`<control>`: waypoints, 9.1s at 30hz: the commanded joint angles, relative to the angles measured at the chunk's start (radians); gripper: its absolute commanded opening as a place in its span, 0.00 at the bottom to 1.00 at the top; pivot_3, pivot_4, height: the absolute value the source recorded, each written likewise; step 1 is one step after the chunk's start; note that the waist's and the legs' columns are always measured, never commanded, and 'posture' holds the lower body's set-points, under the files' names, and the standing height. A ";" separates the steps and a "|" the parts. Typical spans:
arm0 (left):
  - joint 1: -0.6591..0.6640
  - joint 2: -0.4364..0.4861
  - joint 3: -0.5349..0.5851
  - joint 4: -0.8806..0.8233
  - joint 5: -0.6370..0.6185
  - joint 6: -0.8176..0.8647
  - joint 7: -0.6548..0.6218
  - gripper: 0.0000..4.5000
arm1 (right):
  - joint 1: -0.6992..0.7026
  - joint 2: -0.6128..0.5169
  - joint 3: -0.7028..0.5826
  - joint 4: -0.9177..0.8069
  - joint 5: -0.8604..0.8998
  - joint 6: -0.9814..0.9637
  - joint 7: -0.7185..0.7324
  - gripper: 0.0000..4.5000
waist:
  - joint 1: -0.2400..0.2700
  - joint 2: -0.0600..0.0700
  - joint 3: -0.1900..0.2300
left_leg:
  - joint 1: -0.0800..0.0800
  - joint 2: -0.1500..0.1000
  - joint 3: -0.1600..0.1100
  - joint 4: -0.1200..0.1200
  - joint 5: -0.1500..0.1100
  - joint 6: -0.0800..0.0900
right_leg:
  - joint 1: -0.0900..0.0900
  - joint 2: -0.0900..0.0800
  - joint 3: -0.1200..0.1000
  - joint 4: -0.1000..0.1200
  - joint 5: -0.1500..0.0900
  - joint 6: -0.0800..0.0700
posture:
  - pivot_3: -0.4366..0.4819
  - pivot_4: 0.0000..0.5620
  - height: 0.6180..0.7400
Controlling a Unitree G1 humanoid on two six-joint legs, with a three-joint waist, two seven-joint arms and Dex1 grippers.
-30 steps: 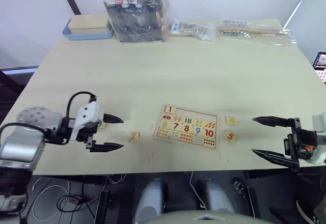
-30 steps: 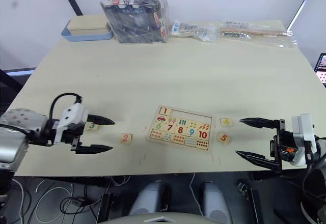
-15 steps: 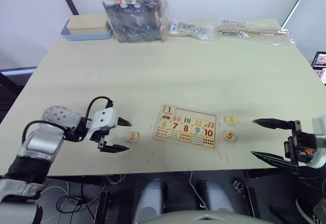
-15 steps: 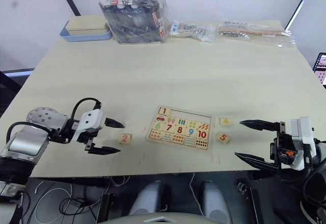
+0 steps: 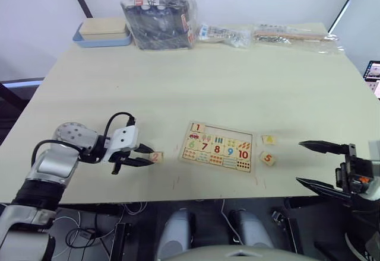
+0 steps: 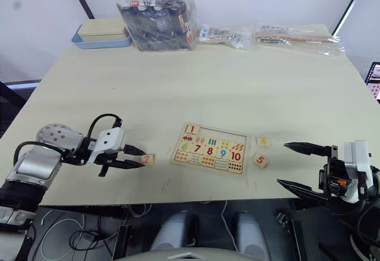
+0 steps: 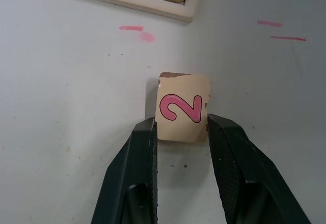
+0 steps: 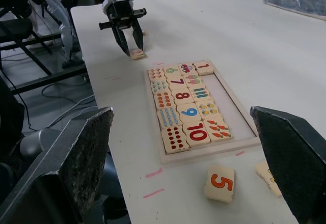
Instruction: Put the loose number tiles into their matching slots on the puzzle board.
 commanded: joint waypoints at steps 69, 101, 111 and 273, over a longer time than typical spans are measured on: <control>-0.732 -0.478 -0.499 0.196 0.348 0.451 0.079 0.21 | 0.168 0.141 0.031 -0.179 -0.073 -0.155 -0.201 1.00 | -0.001 -0.002 0.001 | -0.003 -0.005 -0.010 0.008 0.000 0.000 | 0.001 0.006 0.006 0.005 -0.002 0.002 | 0.48 0.27 1.00; -0.740 -0.489 -0.503 0.248 0.394 0.436 0.076 0.21 | 0.172 0.152 0.047 -0.182 -0.081 -0.163 -0.215 1.00 | -0.001 -0.002 0.001 | -0.003 -0.005 -0.011 0.008 0.000 0.000 | 0.001 0.006 0.006 0.005 -0.002 0.002 | 0.48 0.27 1.00; -0.755 -0.482 -0.502 0.232 0.397 0.451 0.053 0.21 | 0.173 0.151 0.052 -0.185 -0.081 -0.164 -0.223 1.00 | -0.001 -0.002 0.001 | -0.003 -0.005 -0.010 0.008 0.000 0.000 | 0.001 0.006 0.006 0.005 -0.002 0.002 | 0.48 0.27 1.00; -0.623 -0.427 -0.291 0.312 0.264 0.178 0.064 0.01 | 0.124 0.151 0.122 -0.148 -0.105 -0.180 -0.241 1.00 | 0.000 -0.002 0.001 | -0.003 -0.006 -0.011 0.009 0.000 0.000 | 0.001 0.006 0.006 0.007 0.000 0.006 | 0.48 0.27 1.00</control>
